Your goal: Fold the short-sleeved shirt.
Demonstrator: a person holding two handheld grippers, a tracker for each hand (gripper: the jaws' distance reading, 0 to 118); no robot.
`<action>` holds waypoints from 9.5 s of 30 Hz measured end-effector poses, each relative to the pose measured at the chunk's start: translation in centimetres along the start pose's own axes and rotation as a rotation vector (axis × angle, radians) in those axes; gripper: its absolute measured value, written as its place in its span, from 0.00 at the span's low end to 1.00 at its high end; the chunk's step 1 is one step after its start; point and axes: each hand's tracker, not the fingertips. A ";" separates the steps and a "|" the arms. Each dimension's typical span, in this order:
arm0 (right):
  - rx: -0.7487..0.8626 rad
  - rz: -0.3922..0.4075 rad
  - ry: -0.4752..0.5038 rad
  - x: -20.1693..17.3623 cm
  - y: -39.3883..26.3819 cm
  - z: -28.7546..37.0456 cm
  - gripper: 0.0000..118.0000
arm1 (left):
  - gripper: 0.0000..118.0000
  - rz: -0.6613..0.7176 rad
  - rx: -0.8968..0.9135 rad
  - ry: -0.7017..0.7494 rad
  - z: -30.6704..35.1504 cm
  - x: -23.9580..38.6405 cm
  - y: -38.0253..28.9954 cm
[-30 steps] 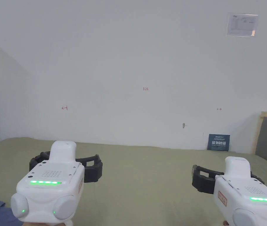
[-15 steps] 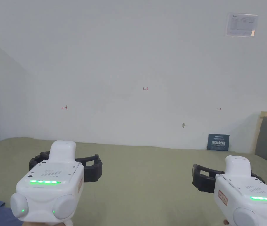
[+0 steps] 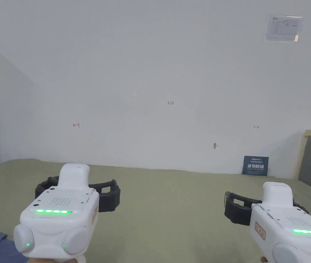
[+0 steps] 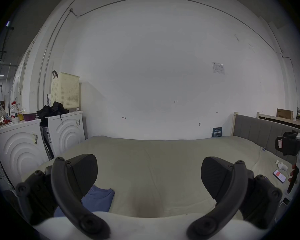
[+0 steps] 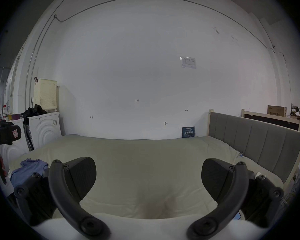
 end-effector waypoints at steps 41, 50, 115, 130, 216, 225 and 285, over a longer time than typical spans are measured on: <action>-0.016 0.003 0.005 0.0 -0.4 0.2 1.00 | 1.00 0.022 0.023 -0.044 -0.1 0.4 0.0; -0.083 0.057 0.019 0.4 -0.5 0.4 0.00 | 0.00 -0.109 -0.027 0.031 0.4 0.9 -0.5; -0.397 0.180 0.450 -15.9 -7.2 -9.1 0.00 | 1.00 0.221 -1.088 -0.071 -17.6 -28.7 -17.4; -0.517 0.119 0.347 -10.2 -10.5 -8.6 0.00 | 0.13 0.122 -1.132 0.012 -18.1 -26.3 -18.8; -0.545 -0.034 0.026 9.2 -9.4 -4.8 0.00 | 0.81 0.101 -1.112 -0.052 -22.6 -6.1 -19.7; -0.675 -0.107 0.094 10.6 -12.6 -7.2 0.77 | 0.04 0.314 -0.948 -0.160 -21.7 -8.0 -19.2; -0.182 -0.101 0.229 5.9 11.8 -26.9 0.05 | 0.04 0.023 -0.310 -0.131 -25.9 -10.0 14.5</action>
